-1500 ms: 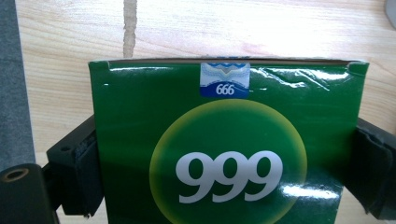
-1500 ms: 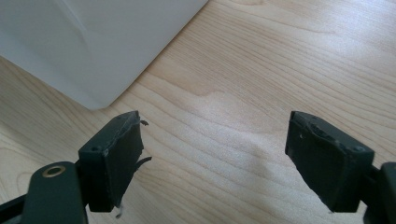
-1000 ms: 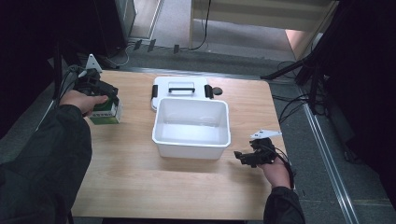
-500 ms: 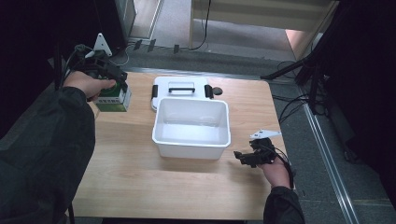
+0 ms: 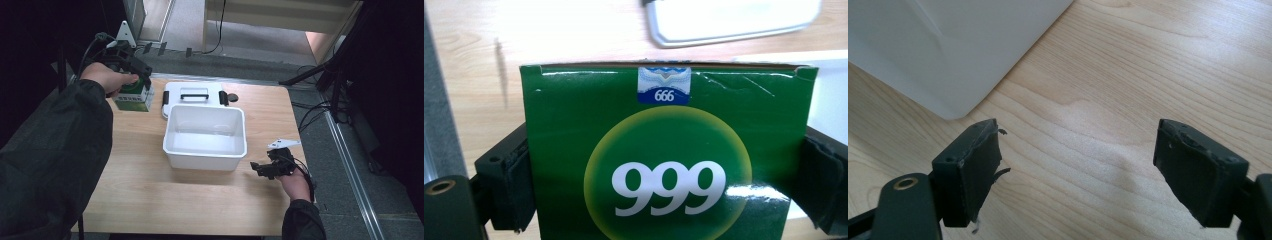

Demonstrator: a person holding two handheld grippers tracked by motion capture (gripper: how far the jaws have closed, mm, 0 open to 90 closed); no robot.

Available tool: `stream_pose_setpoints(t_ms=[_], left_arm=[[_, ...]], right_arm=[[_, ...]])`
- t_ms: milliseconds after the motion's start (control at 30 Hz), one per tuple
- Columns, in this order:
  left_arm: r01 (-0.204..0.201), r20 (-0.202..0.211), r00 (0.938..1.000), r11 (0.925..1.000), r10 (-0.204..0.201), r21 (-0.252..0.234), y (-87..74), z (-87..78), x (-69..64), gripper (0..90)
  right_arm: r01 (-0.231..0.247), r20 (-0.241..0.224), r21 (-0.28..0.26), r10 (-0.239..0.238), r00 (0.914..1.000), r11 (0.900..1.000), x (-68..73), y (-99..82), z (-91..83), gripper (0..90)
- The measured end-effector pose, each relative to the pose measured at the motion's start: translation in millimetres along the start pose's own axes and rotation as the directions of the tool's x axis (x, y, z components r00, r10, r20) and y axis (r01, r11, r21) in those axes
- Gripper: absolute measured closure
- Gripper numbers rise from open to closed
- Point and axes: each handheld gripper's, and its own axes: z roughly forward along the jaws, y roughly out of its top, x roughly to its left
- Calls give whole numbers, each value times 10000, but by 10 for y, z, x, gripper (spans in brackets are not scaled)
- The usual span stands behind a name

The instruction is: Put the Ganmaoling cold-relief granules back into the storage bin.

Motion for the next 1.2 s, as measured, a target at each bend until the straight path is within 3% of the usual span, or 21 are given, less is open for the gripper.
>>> stream_pose_setpoints(t_ms=[200,400,733,967,1200], left_arm=[[-276,58,9996,9996,276,-40,33,-15,-269,58],[-516,380,9980,9986,510,134,59,65,-523,58],[-1050,247,9942,9940,1042,314,69,263,-960,58],[-1251,333,9918,9906,1235,544,57,436,-1191,57],[-1326,439,9906,9883,1295,754,31,603,-1338,57]], right_arm=[[-51,12,-47,51,10000,10000,1,-1,-7,191],[11,-44,-127,-12,10000,9999,0,0,-14,190],[-23,-39,-152,22,10000,9999,-2,1,-20,190],[2,-61,-173,-3,10000,9998,-2,3,-21,190],[26,-77,-189,-27,10000,9998,-3,4,-23,190]])
